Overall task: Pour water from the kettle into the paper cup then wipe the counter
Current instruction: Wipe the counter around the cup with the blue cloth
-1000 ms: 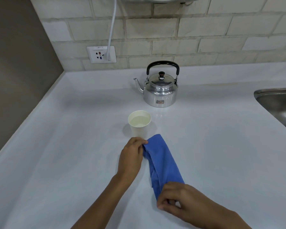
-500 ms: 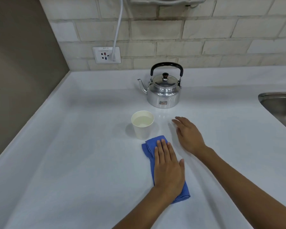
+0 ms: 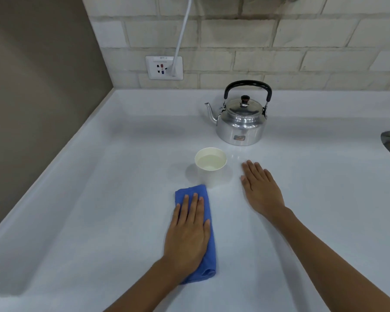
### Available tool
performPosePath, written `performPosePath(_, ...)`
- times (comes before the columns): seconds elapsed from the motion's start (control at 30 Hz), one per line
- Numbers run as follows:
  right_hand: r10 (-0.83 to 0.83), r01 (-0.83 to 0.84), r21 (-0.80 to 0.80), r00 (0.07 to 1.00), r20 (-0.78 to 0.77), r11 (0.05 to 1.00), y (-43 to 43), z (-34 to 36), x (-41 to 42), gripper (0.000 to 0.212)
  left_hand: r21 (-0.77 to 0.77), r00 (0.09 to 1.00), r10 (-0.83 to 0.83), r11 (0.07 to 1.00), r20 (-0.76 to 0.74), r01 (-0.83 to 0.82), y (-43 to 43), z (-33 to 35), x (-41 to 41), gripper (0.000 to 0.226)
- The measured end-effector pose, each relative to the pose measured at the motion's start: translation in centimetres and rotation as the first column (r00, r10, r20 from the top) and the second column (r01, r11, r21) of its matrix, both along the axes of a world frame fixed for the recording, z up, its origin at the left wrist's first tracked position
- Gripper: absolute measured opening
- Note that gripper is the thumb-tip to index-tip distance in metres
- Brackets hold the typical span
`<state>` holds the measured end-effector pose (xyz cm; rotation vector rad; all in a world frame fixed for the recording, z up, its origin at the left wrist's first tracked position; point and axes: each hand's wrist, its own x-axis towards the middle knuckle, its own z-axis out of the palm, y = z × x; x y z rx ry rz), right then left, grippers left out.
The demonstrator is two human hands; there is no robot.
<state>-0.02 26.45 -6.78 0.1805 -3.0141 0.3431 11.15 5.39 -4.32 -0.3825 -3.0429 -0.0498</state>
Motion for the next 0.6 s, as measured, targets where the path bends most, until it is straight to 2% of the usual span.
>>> performPosePath(0.1, -0.006, 0.006, 0.004, 1.000, 0.005, 1.000, -0.2, -0.1, 0.0, 0.049, 0.020, 0.998, 0.069, 0.997, -0.013, -0.068, -3.9, 0.2, -2.0, 0.051)
performPosePath(0.2, -0.022, 0.022, 0.017, 1.000, -0.003, 1.000, -0.4, -0.2, 0.0, 0.049, 0.106, 0.981, 0.150, 0.981, 0.120, -0.163, -5.4, 0.2, -5.8, 0.052)
performPosePath(0.23, -0.025, 0.025, 0.019, 1.000, -0.003, 0.999, -0.4, -0.2, 0.0, 0.049, 0.126, 0.980, 0.163, 0.976, 0.118, -0.177, -4.8, 0.0, -6.9, 0.053)
performPosePath(0.37, -0.018, 0.018, 0.021, 1.000, -0.002, 1.000, -0.4, -0.2, -0.1, 0.049, 0.168, 0.995, 0.094, 0.981, 0.038, -0.099, -2.1, -0.6, -8.3, 0.051)
performPosePath(0.47, -0.015, 0.015, 0.009, 1.000, -0.006, 1.000, -0.2, -0.2, -0.1, 0.049, 0.265, 0.999, 0.018, 0.964, 0.029, -0.025, -3.9, -1.8, -6.7, 0.051)
performPosePath(0.53, -0.016, 0.016, 0.009, 1.000, -0.010, 1.000, -0.2, -0.2, -0.1, 0.049, 0.346, 0.999, 0.025, 0.938, 0.026, -0.032, -5.6, -2.2, -6.2, 0.052)
performPosePath(0.6, -0.018, 0.018, 0.010, 1.000, -0.010, 1.000, -0.2, -0.2, 0.0, 0.049, 0.353, 0.997, 0.072, 0.932, 0.023, -0.075, -6.7, -2.3, -7.1, 0.054)
